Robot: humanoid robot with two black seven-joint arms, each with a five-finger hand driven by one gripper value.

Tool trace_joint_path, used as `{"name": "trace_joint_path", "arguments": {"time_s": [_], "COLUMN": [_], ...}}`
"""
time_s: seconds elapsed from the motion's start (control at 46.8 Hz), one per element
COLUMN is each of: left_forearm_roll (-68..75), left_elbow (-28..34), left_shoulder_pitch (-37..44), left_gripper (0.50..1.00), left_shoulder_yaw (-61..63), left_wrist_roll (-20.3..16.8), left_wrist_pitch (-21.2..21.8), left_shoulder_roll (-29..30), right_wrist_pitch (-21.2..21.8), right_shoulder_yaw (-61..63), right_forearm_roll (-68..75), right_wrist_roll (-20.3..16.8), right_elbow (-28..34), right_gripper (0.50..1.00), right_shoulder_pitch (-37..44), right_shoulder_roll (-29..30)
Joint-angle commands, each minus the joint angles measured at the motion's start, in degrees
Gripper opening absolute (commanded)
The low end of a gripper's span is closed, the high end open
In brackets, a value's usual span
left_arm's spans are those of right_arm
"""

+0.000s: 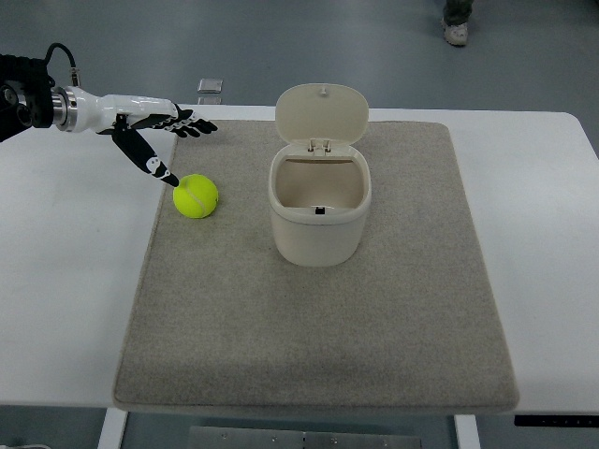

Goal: Put tennis ball into box with left hand
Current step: 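Curl the left hand's fingers around the tennis ball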

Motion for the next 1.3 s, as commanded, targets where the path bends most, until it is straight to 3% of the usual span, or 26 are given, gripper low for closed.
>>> {"name": "trace_joint_path", "arguments": {"time_s": [0.0, 0.599, 1.283], "left_forearm_roll": [0.2, 2.4, 2.6], "left_elbow": [-1.5, -1.5, -1.5], "left_shoulder_pitch": [0.0, 4.7, 5.9], "left_gripper": [0.962, 0.966, 0.969], "left_shoulder_yaw": [0.2, -0.2, -0.1], "left_wrist_roll": [0.0, 0.0, 0.0], "left_wrist_pitch": [0.9, 6.8, 8.6], "left_shoulder_roll": [0.2, -0.4, -2.3], "right_wrist_pitch": [0.0, 0.0, 0.0], "right_shoulder_yaw": [0.0, 0.0, 0.0], "right_forearm_roll": [0.0, 0.0, 0.0], "right_wrist_roll": [0.0, 0.0, 0.0], "right_elbow": [0.0, 0.0, 0.0], "right_gripper": [0.901, 0.901, 0.901], "right_shoulder_pitch": [0.0, 0.0, 0.0], "right_shoulder_roll": [0.0, 0.0, 0.0]}}
